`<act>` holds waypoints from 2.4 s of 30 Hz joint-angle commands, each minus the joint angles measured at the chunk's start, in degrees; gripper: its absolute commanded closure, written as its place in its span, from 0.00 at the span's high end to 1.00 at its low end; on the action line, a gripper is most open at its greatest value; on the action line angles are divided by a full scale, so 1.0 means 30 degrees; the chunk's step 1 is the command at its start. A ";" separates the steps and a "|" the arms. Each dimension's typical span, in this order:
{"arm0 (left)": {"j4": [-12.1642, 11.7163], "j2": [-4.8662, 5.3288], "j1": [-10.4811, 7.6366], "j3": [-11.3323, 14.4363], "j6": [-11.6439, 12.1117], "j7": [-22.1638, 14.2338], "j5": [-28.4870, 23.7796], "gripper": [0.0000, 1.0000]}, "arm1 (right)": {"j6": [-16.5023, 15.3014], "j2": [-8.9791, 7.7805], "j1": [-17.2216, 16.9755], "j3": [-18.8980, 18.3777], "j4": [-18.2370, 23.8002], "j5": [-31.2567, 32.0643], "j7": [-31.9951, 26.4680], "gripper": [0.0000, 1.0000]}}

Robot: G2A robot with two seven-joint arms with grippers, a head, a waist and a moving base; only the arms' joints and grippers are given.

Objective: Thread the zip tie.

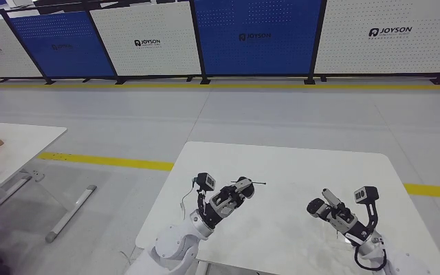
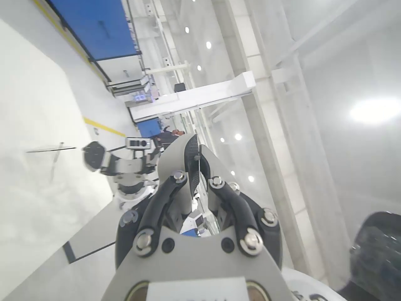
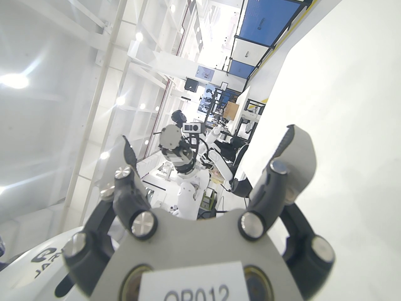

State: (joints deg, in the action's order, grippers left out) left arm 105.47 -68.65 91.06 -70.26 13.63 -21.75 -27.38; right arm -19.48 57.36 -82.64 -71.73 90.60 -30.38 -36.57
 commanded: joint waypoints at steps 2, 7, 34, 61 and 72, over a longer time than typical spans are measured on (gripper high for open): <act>-0.1540 -0.0078 -0.0465 0.0686 -0.0596 0.0257 0.0538 0.00 | 0.0000 0.0000 0.0000 0.0000 0.0000 0.0000 0.0000 1.00; -0.3624 -0.0221 -0.1038 0.1570 -0.0998 0.0442 0.0621 0.00 | 0.0000 0.0000 0.0000 0.0000 0.0000 0.0000 0.0000 1.00; 0.3928 -0.0192 0.1336 -0.0488 0.1950 -0.0049 -0.0578 0.00 | 0.0000 0.0000 0.0000 0.0000 0.0000 0.0000 0.0000 1.00; -0.6804 -0.1256 -0.3023 0.4181 0.1106 0.2346 0.1997 0.00 | 0.0000 0.0000 0.0000 0.0000 0.0000 0.0000 0.0000 1.00; -0.6801 -0.1229 -0.3142 0.4315 0.0626 0.2316 0.2817 0.00 | 0.0000 0.0000 0.0000 0.0000 0.0000 0.0000 0.0000 1.00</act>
State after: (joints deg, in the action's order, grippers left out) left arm 85.08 -72.39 81.79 -57.49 16.19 -14.71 -20.23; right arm -19.48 57.36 -82.64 -71.73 90.60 -30.38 -36.57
